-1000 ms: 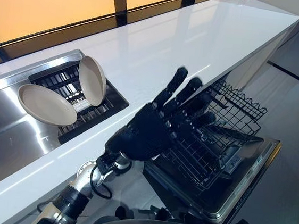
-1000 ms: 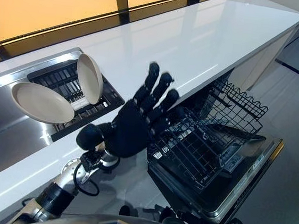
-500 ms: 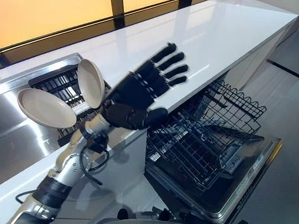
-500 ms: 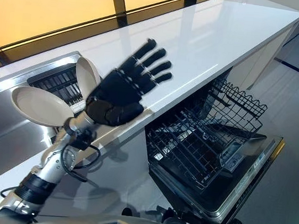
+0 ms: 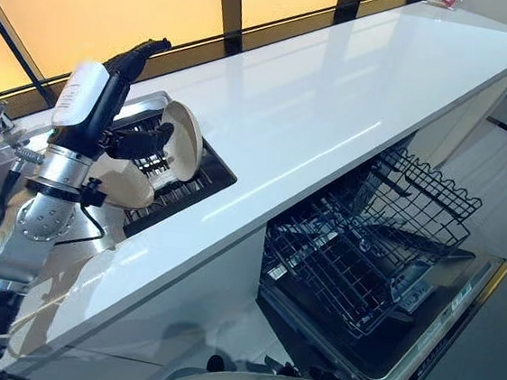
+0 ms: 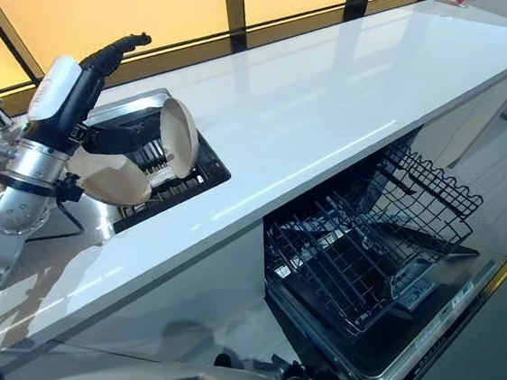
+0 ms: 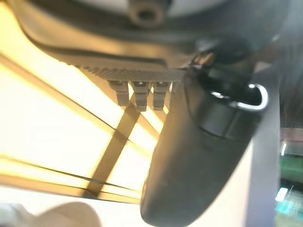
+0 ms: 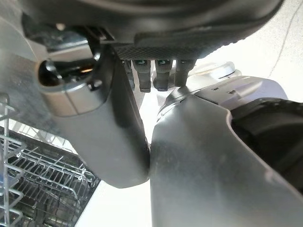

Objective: Pick up plates and place into dishwasher.

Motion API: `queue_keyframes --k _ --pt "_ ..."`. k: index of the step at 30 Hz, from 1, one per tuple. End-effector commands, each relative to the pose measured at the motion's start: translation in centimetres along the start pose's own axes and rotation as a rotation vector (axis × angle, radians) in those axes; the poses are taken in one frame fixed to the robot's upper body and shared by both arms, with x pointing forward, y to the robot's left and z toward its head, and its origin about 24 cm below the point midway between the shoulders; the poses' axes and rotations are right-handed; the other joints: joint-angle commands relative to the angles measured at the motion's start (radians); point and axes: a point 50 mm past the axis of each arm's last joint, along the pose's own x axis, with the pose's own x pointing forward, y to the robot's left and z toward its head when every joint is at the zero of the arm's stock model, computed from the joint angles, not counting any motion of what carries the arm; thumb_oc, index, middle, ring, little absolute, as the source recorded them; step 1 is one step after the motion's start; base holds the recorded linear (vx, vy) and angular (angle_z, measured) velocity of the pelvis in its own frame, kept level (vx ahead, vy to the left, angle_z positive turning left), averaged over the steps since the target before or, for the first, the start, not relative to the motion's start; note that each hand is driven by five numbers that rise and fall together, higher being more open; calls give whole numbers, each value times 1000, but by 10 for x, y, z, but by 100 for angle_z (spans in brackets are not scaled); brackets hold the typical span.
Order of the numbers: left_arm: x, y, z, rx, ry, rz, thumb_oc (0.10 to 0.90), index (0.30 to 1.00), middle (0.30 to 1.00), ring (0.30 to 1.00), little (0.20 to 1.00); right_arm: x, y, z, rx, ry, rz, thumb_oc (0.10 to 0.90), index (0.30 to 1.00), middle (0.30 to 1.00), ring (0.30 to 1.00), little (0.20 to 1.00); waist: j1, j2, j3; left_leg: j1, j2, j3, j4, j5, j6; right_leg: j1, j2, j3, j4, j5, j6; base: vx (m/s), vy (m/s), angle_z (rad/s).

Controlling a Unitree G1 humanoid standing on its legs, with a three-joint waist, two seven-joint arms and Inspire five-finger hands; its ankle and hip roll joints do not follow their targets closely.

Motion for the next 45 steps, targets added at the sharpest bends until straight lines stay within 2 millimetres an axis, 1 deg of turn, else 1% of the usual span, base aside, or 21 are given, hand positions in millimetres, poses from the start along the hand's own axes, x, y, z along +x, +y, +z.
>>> queue_keyframes --k 1,5,8,12,16,22,31,35,41,45 --pt "34 67 -2 172 -38 255 800 900 900 900 900 5 16 -6 -66 55 62 800 900 900 900 900 -6 10 -15 40 -65 32 7 -124 31 28 73 10 31 -110 5 0 0 0" --pt "41 73 -14 272 8 183 800 900 900 900 900 5 15 -2 -65 58 50 800 900 900 900 900 -17 20 -17 47 -65 41 7 -126 28 30 72 17 31 -108 8 0 0 0" --pt "49 77 -20 358 41 113 800 900 900 900 900 4 13 2 -69 58 42 800 900 900 900 900 -27 28 -21 49 -66 45 7 -127 27 29 73 25 31 -106 11 6 10 0" --pt "59 82 -28 409 82 73 800 900 900 900 900 3 10 5 -77 64 33 800 900 900 900 900 -39 34 -24 53 -66 56 7 -128 26 29 72 31 28 -102 17 9 8 0" --pt "66 86 -31 430 93 55 800 900 900 900 900 3 9 7 -79 65 23 800 900 900 900 900 -48 37 -25 56 -68 64 7 -130 26 30 73 39 24 -97 19 10 17 -3" --pt "73 82 -41 501 128 -14 800 900 900 900 900 2 8 10 -70 67 8 800 900 900 900 900 -66 39 -30 60 -69 83 7 -133 28 24 72 54 26 -91 26 26 37 -7" --pt "82 75 -52 550 184 -68 800 900 900 900 900 2 6 7 -69 82 -3 800 900 900 900 900 -92 45 -34 61 -76 109 7 -139 36 11 64 77 23 -76 41 37 47 -12" --pt "82 67 -58 594 206 -125 800 900 900 900 900 1 5 6 -66 87 -3 800 900 900 900 900 -100 47 -32 62 -81 117 7 -141 40 4 59 84 28 -69 49 29 41 -14" --pt "85 64 -61 669 213 -175 800 900 900 900 900 2 4 5 -65 92 -7 800 900 900 900 900 -113 51 -30 62 -87 129 7 -145 50 -14 48 95 44 -62 63 36 48 -4" --pt "89 63 -60 689 216 -184 800 900 900 900 900 2 5 5 -65 94 -7 800 900 900 900 900 -118 52 -28 62 -90 138 7 -148 54 -24 43 101 53 -59 70 32 40 -4"
